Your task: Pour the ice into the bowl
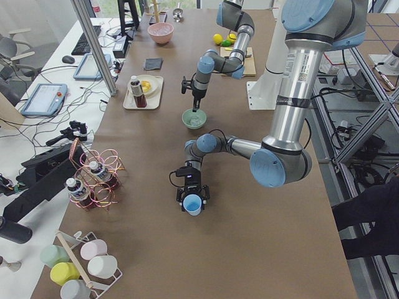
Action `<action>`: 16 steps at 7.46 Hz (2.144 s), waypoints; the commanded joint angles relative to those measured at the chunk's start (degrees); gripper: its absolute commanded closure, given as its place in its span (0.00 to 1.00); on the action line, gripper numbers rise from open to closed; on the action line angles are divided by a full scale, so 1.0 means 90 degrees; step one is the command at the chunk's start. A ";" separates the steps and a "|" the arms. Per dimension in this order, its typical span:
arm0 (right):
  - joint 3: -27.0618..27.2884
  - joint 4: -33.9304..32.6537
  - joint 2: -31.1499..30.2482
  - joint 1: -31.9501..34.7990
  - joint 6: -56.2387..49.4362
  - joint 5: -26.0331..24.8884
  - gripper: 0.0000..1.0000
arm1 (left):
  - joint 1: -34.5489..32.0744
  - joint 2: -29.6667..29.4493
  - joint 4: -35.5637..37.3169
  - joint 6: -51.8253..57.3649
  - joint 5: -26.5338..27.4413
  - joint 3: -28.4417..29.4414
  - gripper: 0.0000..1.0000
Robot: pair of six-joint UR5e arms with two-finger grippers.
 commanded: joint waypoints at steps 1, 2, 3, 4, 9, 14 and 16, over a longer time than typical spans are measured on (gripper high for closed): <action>0.0228 -0.0035 -0.0070 0.0130 -0.0043 0.0139 1.00 | -0.0018 -0.0042 0.0008 0.0363 -0.0016 -0.0103 0.03; 0.0490 -0.0074 -0.0196 0.0304 -0.0053 0.0373 1.00 | -0.0057 -0.0178 0.0008 0.0453 -0.0036 -0.0123 0.03; 0.0976 -0.0384 -0.0410 0.0615 -0.0092 0.0897 1.00 | -0.0067 -0.0179 0.0027 0.0463 -0.0017 -0.0210 0.03; 0.1658 -0.0957 -0.0634 0.0996 -0.0353 0.1318 1.00 | -0.0106 -0.0170 0.0066 0.0522 -0.0016 -0.0375 0.03; 0.4081 -0.2457 -0.2640 0.3153 -0.4148 0.3223 1.00 | 0.0069 -0.0121 0.1243 0.0473 -0.0287 -0.1554 0.03; 0.4965 -0.2399 -0.5396 0.5400 -0.6150 0.4418 1.00 | 0.0043 -0.0722 0.2361 0.1871 -0.0602 -0.3481 0.03; 0.4937 -0.2369 -0.6403 0.6075 -0.7604 0.4379 1.00 | -0.1262 -0.1427 0.2294 0.3929 -0.1157 -0.3482 0.03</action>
